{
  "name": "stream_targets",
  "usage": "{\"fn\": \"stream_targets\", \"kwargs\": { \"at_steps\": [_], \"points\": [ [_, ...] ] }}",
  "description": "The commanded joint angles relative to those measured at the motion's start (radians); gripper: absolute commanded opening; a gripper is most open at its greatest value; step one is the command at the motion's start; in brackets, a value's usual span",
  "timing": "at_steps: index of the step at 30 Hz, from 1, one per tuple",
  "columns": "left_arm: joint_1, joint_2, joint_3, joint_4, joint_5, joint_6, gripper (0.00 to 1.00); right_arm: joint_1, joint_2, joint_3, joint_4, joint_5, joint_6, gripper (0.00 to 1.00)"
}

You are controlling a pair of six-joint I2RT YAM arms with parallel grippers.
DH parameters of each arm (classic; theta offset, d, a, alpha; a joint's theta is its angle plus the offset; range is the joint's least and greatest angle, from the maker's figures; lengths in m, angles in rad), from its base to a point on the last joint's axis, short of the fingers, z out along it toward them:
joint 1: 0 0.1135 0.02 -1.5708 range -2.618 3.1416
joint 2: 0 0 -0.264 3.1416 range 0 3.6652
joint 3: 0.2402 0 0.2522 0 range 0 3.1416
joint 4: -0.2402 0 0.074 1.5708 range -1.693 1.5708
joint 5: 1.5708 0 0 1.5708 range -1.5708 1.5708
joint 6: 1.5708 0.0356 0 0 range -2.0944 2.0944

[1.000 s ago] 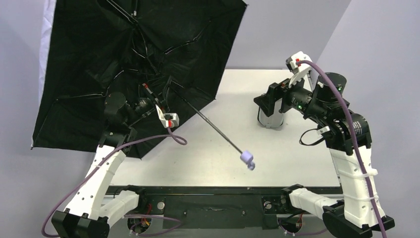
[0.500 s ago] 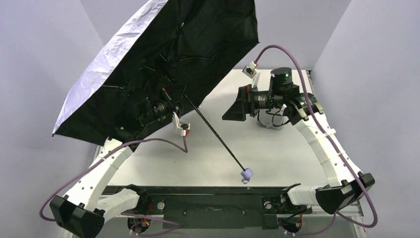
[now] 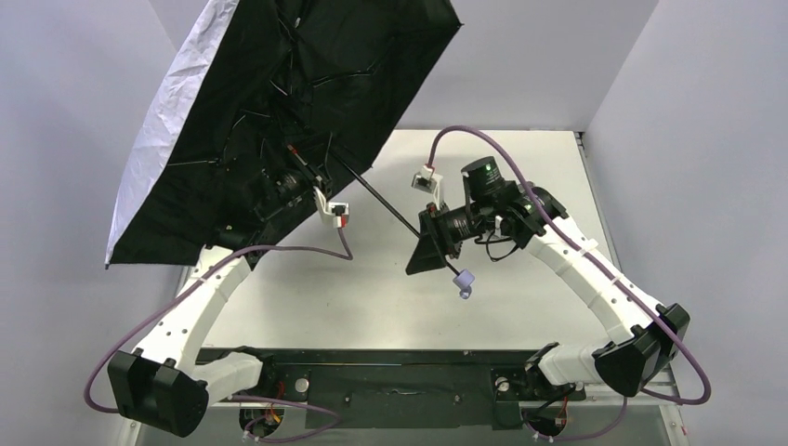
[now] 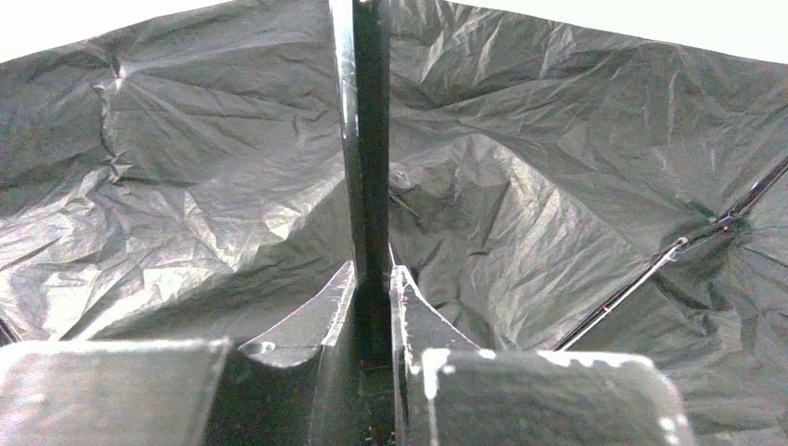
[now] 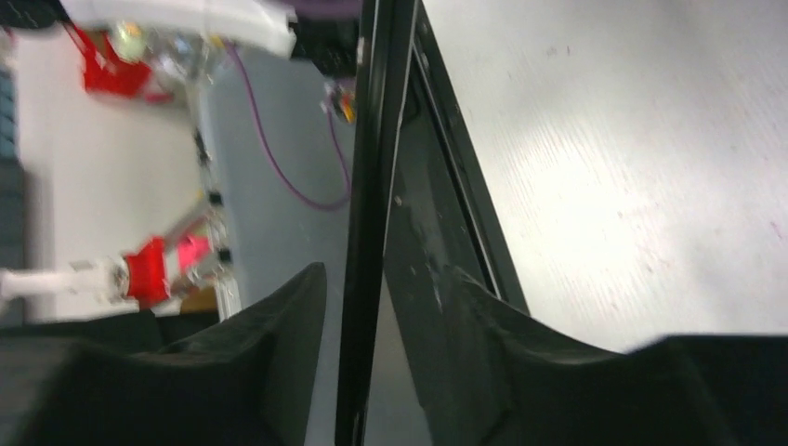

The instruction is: Open the umbrella

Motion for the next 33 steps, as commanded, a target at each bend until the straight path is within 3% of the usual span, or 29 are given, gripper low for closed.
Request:
{"fn": "stream_targets", "kwargs": {
  "at_steps": [1, 7, 11, 19, 23, 28, 33],
  "points": [
    [0.009, 0.005, 0.05, 0.16, 0.002, 0.035, 0.0, 0.004, 0.01, 0.009, -0.278, 0.007, -0.307, 0.38],
    [-0.003, -0.021, 0.013, 0.162, 0.059, 0.112, 0.0, 0.002, 0.005, -0.014, -0.449, -0.048, -0.461, 0.25],
    [-0.026, -0.042, -0.009, 0.151, 0.071, 0.132, 0.0, -0.011, 0.028, 0.033, -0.554, -0.065, -0.539, 0.26],
    [-0.029, -0.026, -0.013, 0.198, 0.059, 0.106, 0.0, -0.039, 0.057, 0.04, -0.573, -0.098, -0.546, 0.01],
    [-0.029, 0.005, -0.018, 0.264, -0.02, 0.083, 0.0, -0.024, 0.055, 0.039, -0.57, -0.043, -0.554, 0.0],
    [-0.029, 0.039, -0.038, 0.324, -0.236, 0.105, 0.15, -0.011, 0.02, 0.021, -0.578, 0.048, -0.561, 0.0],
    [0.01, 0.074, -0.042, 0.379, -0.35, 0.111, 0.16, -0.01, -0.009, 0.014, -0.608, 0.111, -0.613, 0.0]
  ]
}}
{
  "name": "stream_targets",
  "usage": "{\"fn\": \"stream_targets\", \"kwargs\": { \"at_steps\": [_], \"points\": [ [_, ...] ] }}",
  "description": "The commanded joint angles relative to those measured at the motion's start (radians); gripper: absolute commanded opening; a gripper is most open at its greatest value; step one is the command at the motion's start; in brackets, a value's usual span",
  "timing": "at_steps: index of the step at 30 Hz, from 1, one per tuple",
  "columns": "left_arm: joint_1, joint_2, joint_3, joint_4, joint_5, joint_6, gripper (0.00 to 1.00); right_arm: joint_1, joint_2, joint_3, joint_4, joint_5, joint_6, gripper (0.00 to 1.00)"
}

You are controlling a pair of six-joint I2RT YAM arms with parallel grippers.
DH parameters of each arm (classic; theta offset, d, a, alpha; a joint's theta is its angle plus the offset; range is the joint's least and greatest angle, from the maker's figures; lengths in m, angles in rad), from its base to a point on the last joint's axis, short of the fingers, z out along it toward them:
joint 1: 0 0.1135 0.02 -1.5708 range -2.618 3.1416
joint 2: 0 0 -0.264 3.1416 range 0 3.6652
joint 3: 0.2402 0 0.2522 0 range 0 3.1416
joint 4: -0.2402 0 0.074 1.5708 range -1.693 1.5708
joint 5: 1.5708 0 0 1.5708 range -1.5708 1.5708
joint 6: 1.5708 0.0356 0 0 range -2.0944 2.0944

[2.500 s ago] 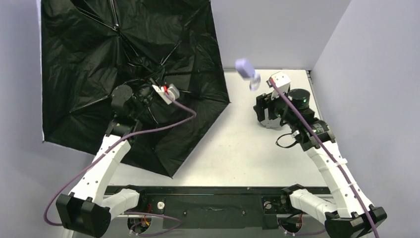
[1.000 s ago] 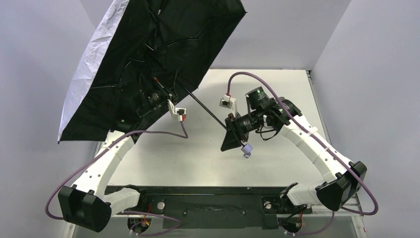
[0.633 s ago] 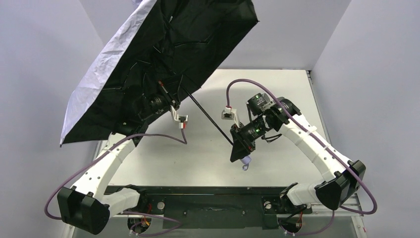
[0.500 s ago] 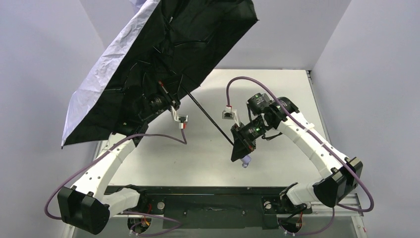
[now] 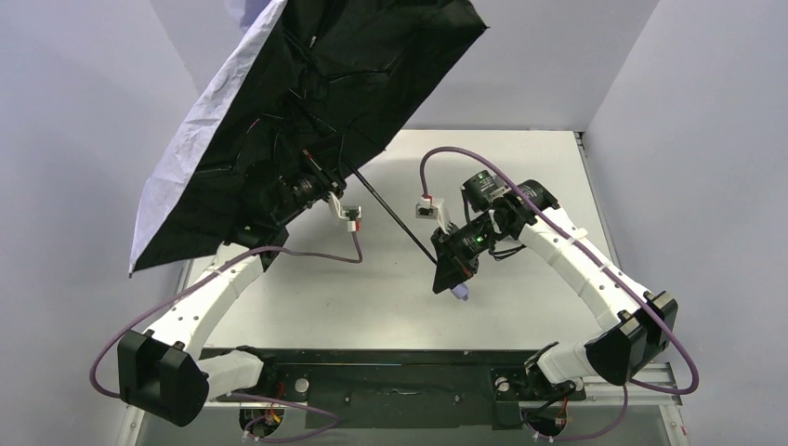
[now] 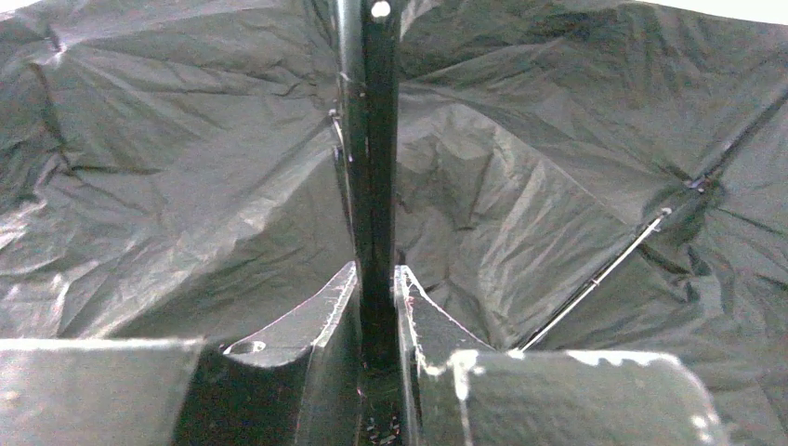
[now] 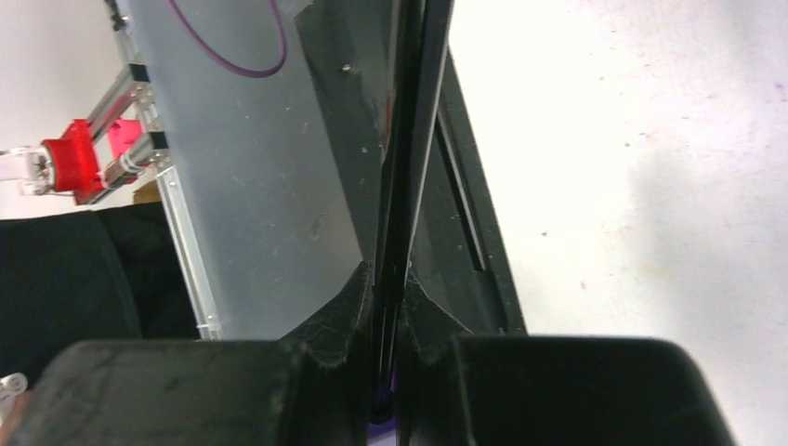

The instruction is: Open the umbrella

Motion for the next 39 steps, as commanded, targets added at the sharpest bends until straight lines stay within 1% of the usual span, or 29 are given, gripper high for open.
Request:
{"fn": "stream_targets", "kwargs": {
  "at_steps": [1, 4, 11, 20, 26, 29, 35, 37, 39],
  "points": [
    [0.072, 0.022, 0.028, 0.219, -0.295, 0.006, 0.16, 0.024, -0.077, -0.008, -0.125, 0.068, -0.126, 0.0],
    [0.121, 0.059, 0.038, 0.248, -0.32, 0.012, 0.16, 0.025, -0.091, -0.021, -0.15, 0.099, -0.15, 0.0],
    [0.26, 0.136, 0.08, 0.303, -0.328, 0.002, 0.18, 0.025, -0.094, -0.032, -0.172, 0.159, -0.198, 0.0],
    [0.407, 0.24, 0.193, 0.361, -0.348, -0.008, 0.2, 0.026, -0.084, -0.043, -0.19, 0.237, -0.247, 0.0],
    [0.445, 0.305, 0.25, 0.399, -0.388, -0.021, 0.22, 0.025, -0.077, -0.052, -0.192, 0.299, -0.26, 0.0],
    [0.451, 0.321, 0.274, 0.416, -0.408, -0.03, 0.24, 0.025, -0.075, -0.053, -0.196, 0.308, -0.268, 0.0],
    [0.462, 0.354, 0.325, 0.43, -0.432, -0.053, 0.26, 0.026, -0.07, -0.054, -0.197, 0.318, -0.272, 0.0],
    [0.47, 0.361, 0.334, 0.422, -0.432, -0.055, 0.24, 0.026, -0.073, -0.054, -0.198, 0.32, -0.274, 0.0],
    [0.474, 0.364, 0.341, 0.419, -0.431, -0.062, 0.19, 0.026, -0.075, -0.056, -0.198, 0.322, -0.277, 0.0]
  ]
}}
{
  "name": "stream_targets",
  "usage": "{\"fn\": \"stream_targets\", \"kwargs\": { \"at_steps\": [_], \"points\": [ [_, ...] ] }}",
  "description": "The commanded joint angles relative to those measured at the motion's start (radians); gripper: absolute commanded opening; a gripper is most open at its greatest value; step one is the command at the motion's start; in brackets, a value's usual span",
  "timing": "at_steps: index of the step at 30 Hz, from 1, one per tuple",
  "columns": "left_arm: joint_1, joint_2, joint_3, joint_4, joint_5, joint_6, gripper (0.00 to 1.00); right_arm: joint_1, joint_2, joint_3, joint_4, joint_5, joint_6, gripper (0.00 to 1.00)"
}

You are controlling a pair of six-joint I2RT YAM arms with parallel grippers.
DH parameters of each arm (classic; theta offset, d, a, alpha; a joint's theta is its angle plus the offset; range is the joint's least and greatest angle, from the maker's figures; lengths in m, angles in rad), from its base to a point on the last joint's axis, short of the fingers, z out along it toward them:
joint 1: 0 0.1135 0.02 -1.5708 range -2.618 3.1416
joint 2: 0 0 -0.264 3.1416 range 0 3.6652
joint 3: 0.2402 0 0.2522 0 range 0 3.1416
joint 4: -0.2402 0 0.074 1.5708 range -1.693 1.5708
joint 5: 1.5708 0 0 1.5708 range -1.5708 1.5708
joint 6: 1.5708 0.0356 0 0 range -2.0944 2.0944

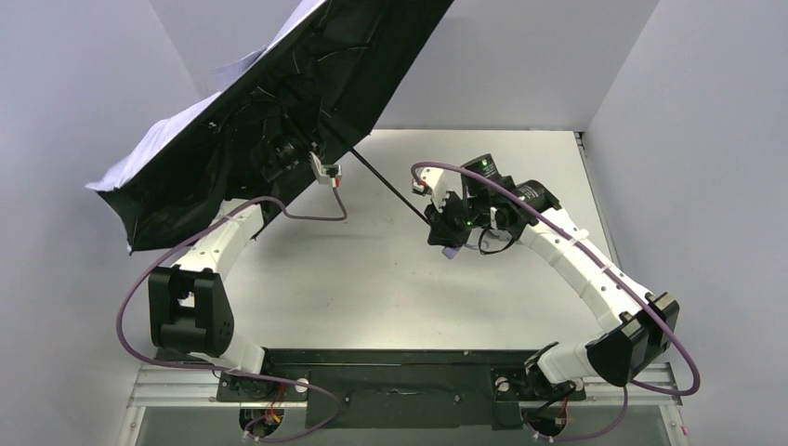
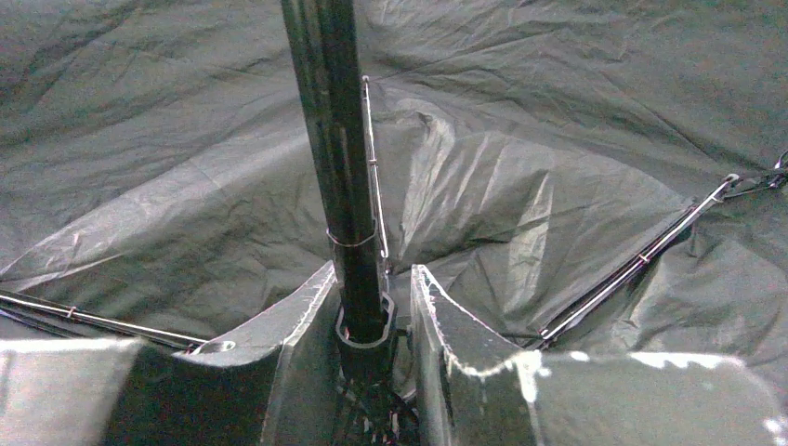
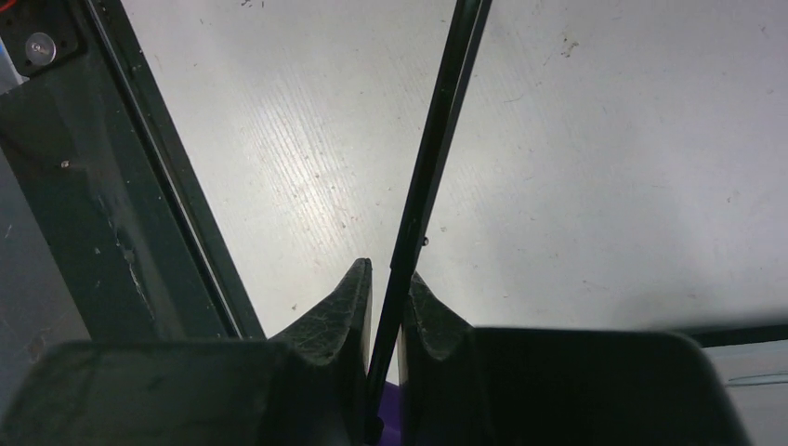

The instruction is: Open the umbrella

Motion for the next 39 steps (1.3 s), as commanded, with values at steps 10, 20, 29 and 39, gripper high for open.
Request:
{"fn": "stream_targets", "kwargs": {
  "at_steps": [10, 20, 29, 39],
  "points": [
    [0.158, -0.091, 0.029, 0.08, -0.427, -0.103, 0.0, 0.001, -0.098, 0.013, -0.47, -0.169, -0.148, 0.1],
    [-0.071, -0.265, -0.116, -0.155, -0.25, -0.207, 0.0, -0.192, -0.177, 0.376, 0.375, -0.191, 0.64, 0.76],
    [-0.203, -0.222, 0.076, -0.187, -0.454, -0.752, 0.0, -0.538, -0.297, 0.245, 0.696, 0.15, 0.82, 0.77],
    [-0.288, -0.062, 0.378, -0.209, -0.811, -1.398, 0.0, -0.685, -0.3, 0.151, 0.734, -0.006, 0.85, 0.68]
  ]
}}
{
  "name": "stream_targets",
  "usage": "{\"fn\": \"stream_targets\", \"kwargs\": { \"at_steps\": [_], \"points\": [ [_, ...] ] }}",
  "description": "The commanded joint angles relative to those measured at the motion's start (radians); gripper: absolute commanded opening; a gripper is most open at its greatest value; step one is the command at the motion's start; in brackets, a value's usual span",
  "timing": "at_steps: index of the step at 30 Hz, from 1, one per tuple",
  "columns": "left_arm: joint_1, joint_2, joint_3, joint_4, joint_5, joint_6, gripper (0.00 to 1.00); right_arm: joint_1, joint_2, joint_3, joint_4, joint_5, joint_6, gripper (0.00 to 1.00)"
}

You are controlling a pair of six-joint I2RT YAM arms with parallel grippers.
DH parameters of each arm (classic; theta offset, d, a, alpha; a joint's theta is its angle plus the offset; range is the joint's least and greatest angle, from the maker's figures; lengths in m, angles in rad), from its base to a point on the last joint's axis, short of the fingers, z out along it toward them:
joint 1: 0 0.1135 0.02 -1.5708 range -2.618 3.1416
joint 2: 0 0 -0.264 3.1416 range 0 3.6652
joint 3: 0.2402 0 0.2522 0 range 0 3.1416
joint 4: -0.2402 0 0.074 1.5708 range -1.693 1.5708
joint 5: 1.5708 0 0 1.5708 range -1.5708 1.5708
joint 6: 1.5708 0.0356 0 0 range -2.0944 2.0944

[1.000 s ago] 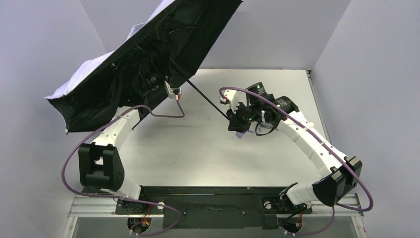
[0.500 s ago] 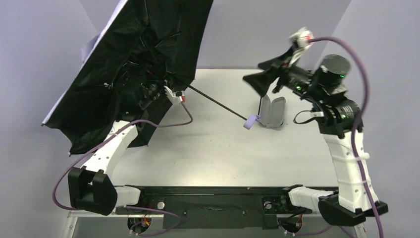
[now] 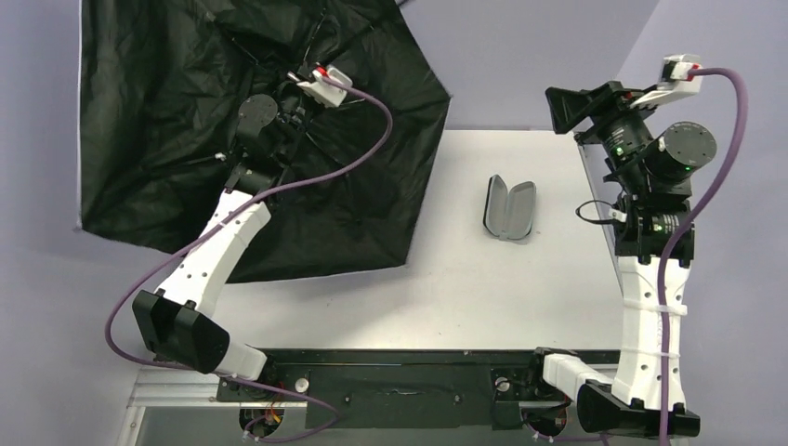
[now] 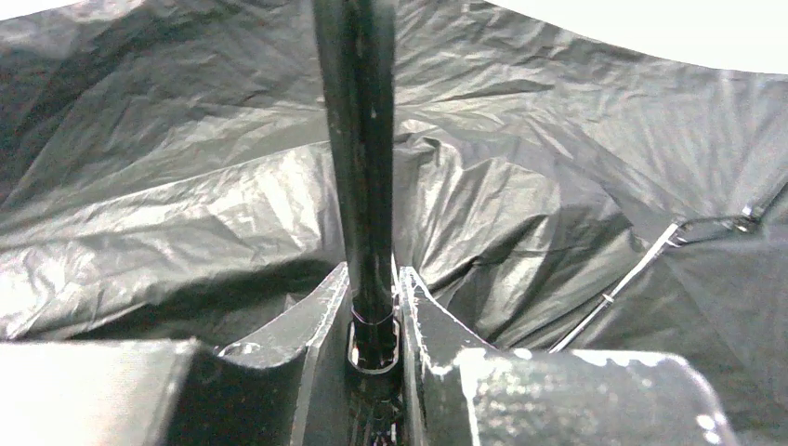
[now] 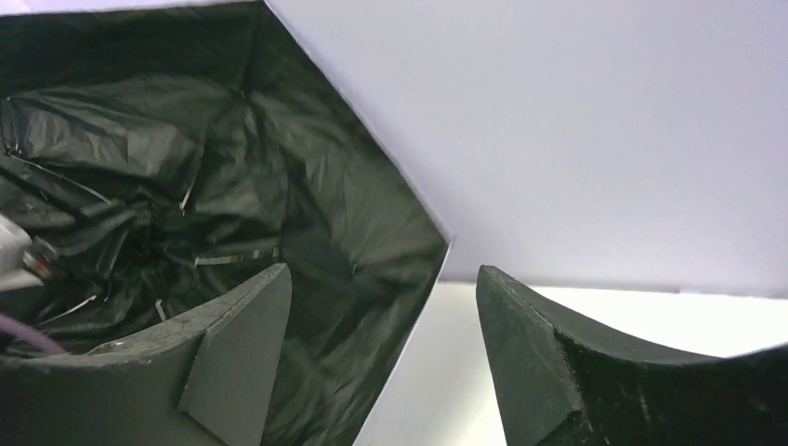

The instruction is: Open the umbrella

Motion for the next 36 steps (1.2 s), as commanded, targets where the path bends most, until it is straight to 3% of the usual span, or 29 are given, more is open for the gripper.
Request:
{"fn": "stream_targets", "kwargs": {
  "at_steps": [1, 7, 15, 19, 20, 23, 27, 31, 33, 36],
  "points": [
    [-0.078, 0.016, 0.062, 0.077, -0.24, -0.399, 0.01, -0.001, -0.006, -0.072, 0.014, -0.113, -0.001, 0.67],
    [-0.292, 0.072, -0.09, 0.228, -0.602, -0.559, 0.05, 0.062, -0.045, -0.207, -0.14, -0.188, -0.19, 0.64],
    [-0.36, 0.266, -0.149, 0.226, -0.803, -0.812, 0.04, 0.17, -0.08, -0.372, -0.367, -0.192, -0.448, 0.62],
    [-0.361, 0.378, -0.124, 0.221, -0.857, -0.9, 0.19, 0.219, -0.09, -0.429, -0.427, -0.161, -0.58, 0.6],
    [-0.362, 0.394, -0.121, 0.215, -0.839, -0.912, 0.23, 0.223, -0.09, -0.441, -0.437, -0.161, -0.599, 0.6],
    [-0.354, 0.359, -0.145, 0.162, -0.713, -0.973, 0.47, 0.244, -0.086, -0.459, -0.457, -0.162, -0.637, 0.6],
    [-0.305, 0.145, -0.224, 0.064, -0.363, -1.013, 0.74, 0.262, -0.087, -0.485, -0.461, -0.2, -0.673, 0.6],
    [-0.167, -0.108, -0.316, -0.133, -0.062, -1.109, 0.84, 0.356, -0.061, -0.503, -0.452, -0.195, -0.654, 0.61],
    [-0.071, -0.234, -0.39, -0.232, 0.056, -1.168, 0.84, 0.438, -0.051, -0.538, -0.41, -0.174, -0.63, 0.62],
    [0.01, -0.404, -0.538, -0.376, 0.119, -1.217, 0.81, 0.598, -0.024, -0.579, -0.308, -0.12, -0.56, 0.63]
  ]
}}
